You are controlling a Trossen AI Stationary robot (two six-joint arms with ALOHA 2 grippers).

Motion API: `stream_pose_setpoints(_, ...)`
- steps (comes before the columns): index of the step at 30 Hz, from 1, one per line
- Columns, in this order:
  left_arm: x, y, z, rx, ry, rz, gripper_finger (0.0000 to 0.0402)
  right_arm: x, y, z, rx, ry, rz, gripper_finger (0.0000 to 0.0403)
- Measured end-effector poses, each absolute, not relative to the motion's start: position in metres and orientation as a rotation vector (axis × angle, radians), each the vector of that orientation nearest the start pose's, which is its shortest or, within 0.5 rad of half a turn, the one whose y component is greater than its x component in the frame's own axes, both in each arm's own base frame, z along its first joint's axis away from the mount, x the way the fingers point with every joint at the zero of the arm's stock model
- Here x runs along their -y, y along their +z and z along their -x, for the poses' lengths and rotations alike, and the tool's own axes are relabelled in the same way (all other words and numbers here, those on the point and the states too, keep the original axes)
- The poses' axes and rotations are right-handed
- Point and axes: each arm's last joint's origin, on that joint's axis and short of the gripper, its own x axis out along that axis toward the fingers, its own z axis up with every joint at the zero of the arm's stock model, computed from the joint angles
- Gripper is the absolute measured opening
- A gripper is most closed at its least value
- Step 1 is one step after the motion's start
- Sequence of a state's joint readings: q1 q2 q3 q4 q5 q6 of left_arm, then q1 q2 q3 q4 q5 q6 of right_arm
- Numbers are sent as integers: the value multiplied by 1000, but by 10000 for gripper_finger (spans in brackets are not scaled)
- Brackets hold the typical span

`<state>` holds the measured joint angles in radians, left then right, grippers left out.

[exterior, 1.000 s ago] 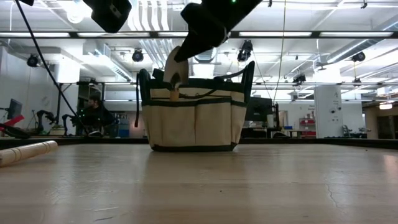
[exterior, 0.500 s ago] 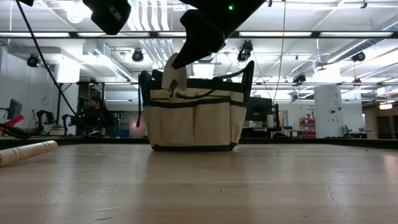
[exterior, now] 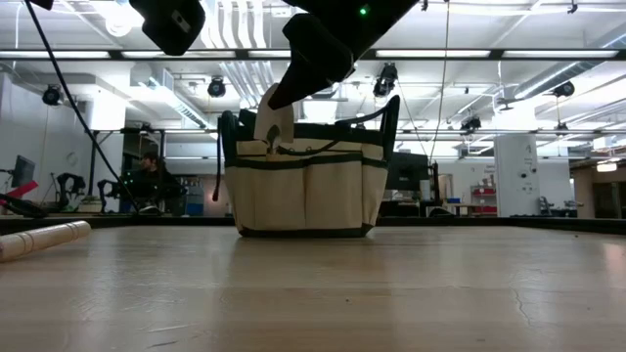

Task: Pick & Place Garden tools in Gardening bag
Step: Put the brown trowel into the light brown gardening bag

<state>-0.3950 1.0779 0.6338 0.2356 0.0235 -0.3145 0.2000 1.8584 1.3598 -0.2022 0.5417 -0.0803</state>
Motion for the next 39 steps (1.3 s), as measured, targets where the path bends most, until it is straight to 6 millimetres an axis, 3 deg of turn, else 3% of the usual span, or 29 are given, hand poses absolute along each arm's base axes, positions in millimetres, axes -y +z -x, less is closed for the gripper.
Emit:
stream_pose_setpoints(5,92,263,-218,-293,-375,261,191,-77,238,-403,-649,-289,339,143)
stream_pose_setpoints(11,103,258,-211,-330,-408,190,191,-101,246,-399,-618,-230,360,167)
stream_pose_setpoints(17,116,246,-199,-465,-371,179,190,-127,254,-392,-581,-182,317,166)
stream_pose_setpoints(26,137,224,-179,-657,-253,221,190,-146,259,-383,-555,-152,292,152)
stream_pose_setpoints(32,153,195,-183,-775,-217,124,190,-156,259,-379,-549,-132,275,148)
stream_pose_setpoints(39,167,172,-190,-906,-142,286,190,-161,259,-377,-545,-128,252,151)
